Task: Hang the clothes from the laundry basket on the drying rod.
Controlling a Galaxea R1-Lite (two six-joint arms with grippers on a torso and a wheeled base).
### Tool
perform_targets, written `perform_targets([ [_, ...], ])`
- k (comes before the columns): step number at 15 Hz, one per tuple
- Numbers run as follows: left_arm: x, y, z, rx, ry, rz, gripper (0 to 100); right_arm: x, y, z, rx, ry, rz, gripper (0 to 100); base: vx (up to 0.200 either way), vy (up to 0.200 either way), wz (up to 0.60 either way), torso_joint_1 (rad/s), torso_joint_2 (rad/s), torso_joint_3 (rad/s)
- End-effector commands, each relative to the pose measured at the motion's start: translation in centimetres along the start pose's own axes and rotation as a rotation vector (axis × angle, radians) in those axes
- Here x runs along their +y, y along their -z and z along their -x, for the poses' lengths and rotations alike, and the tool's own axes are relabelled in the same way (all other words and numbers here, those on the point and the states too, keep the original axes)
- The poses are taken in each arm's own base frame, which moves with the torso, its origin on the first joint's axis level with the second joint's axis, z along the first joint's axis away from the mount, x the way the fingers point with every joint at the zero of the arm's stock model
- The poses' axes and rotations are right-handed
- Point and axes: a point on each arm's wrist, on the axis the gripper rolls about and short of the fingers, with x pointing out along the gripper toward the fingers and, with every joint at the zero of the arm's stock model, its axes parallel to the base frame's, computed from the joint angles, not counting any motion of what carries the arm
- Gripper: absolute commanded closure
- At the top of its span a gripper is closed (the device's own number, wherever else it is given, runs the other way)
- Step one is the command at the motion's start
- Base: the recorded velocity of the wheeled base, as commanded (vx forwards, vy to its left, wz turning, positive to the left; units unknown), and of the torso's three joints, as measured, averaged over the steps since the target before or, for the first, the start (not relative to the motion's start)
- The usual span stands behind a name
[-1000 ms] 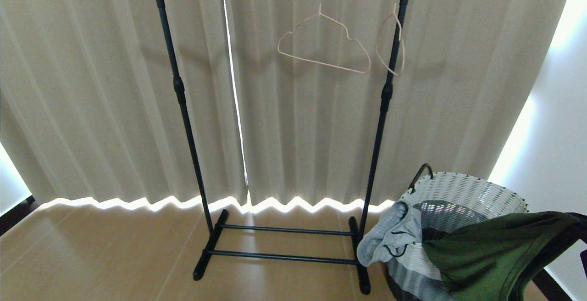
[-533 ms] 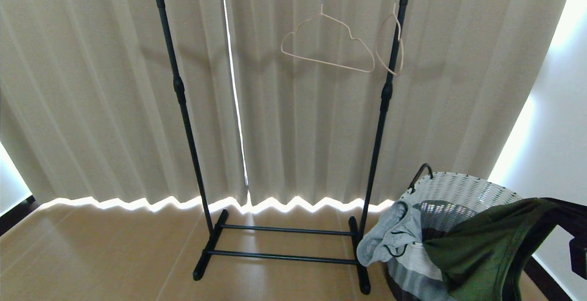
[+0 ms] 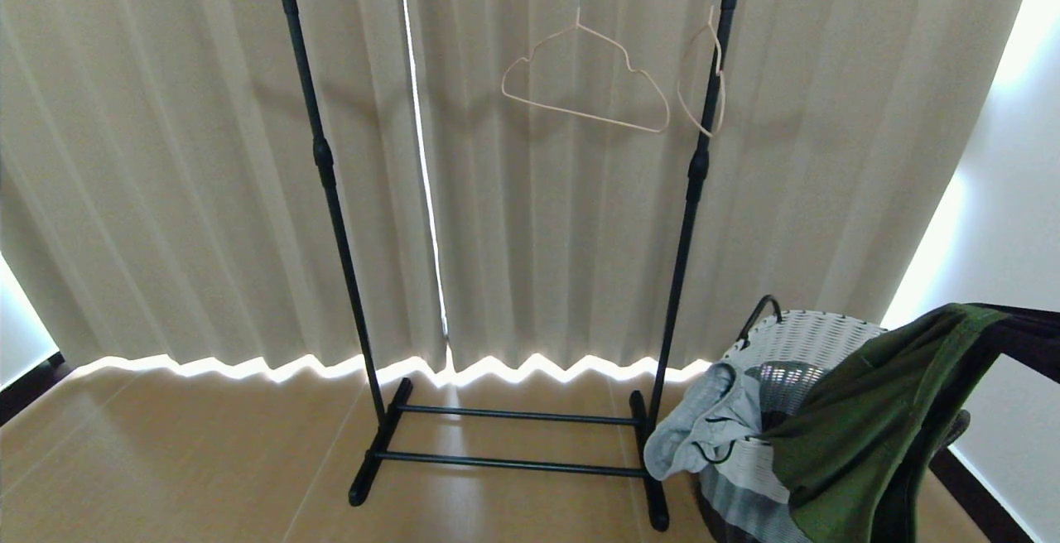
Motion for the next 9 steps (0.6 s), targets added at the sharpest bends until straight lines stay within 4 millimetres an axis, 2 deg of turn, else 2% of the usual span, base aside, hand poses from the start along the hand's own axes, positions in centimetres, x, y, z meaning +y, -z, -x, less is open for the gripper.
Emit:
perform_targets([
  [1,1.1,-4.8,-4.5,0.091,0.107,-0.039,0,-0.1,-1.1,-0.3,-0.021,-0.001,0.002,100,0.000,0.000,0.00,0.000,0.00,0.000],
  [2,1.2,-5.7,-5.5,0.086,0.134,-0.036,0,-0.2,-1.5,-0.5,-0.031,-0.001,0.001,100,0.000,0.000,0.00,0.000,0.00,0.000],
  [3,1.2,-6.7,-7.3,0.087,0.181,-0.030,0,-0.3,-2.2,-0.9,-0.039,-0.005,0.000,100,0.000,0.000,0.00,0.000,0.00,0.000],
  [5,0.3,-7.5,-10.0,0.075,0.300,0.000,0,0.4,-3.0,-1.5,-0.052,-0.058,0.017,100,0.000,0.000,0.00,0.000,0.00,0.000],
  [8,-1.6,-7.6,-11.9,0.074,0.430,-0.014,0,0.7,-4.3,-1.9,-0.080,-0.080,0.023,100,0.000,0.000,0.00,0.000,0.00,0.000],
  [9,-2.9,-7.7,-12.7,0.081,0.500,-0.015,0,0.7,-4.7,-2.1,-0.087,-0.083,0.024,100,0.000,0.000,0.00,0.000,0.00,0.000],
])
